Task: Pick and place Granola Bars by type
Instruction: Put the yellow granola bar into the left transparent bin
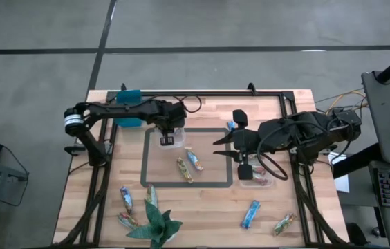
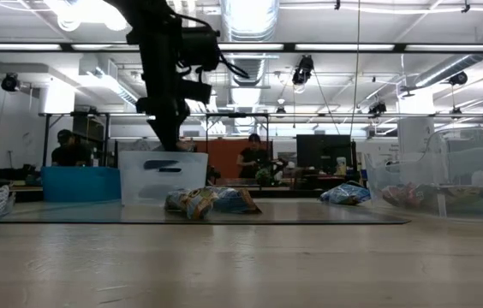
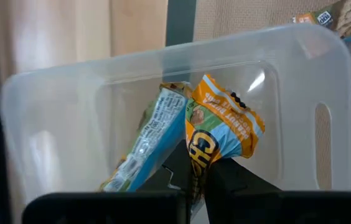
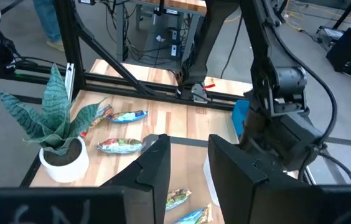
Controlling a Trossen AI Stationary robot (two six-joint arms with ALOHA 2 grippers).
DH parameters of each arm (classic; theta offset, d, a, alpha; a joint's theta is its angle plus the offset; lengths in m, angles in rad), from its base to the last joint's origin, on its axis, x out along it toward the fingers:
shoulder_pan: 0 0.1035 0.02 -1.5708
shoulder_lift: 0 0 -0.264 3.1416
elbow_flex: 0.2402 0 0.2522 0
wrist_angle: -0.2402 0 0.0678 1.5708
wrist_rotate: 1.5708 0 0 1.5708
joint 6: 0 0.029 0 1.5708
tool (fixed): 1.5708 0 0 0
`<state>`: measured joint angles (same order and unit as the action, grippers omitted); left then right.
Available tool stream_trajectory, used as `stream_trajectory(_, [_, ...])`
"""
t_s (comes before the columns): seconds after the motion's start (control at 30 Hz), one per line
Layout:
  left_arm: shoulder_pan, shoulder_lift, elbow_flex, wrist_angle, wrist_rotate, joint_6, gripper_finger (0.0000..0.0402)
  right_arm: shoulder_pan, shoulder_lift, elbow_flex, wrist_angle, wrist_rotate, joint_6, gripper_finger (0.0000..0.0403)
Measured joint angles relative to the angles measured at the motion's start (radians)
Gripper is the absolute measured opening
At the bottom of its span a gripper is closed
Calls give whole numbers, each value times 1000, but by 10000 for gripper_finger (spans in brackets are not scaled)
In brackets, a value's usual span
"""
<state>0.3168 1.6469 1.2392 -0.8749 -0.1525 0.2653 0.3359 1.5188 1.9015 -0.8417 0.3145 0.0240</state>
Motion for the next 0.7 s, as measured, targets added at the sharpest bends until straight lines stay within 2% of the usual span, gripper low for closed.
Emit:
stream_trajectory(0.33, [48,90,0,23,94,0,1,0,1,0,-24,1,22,100])
stream_trajectory(0.7, [106,173,0,66,107,-7,1,0,1,0,-24,2,22,90])
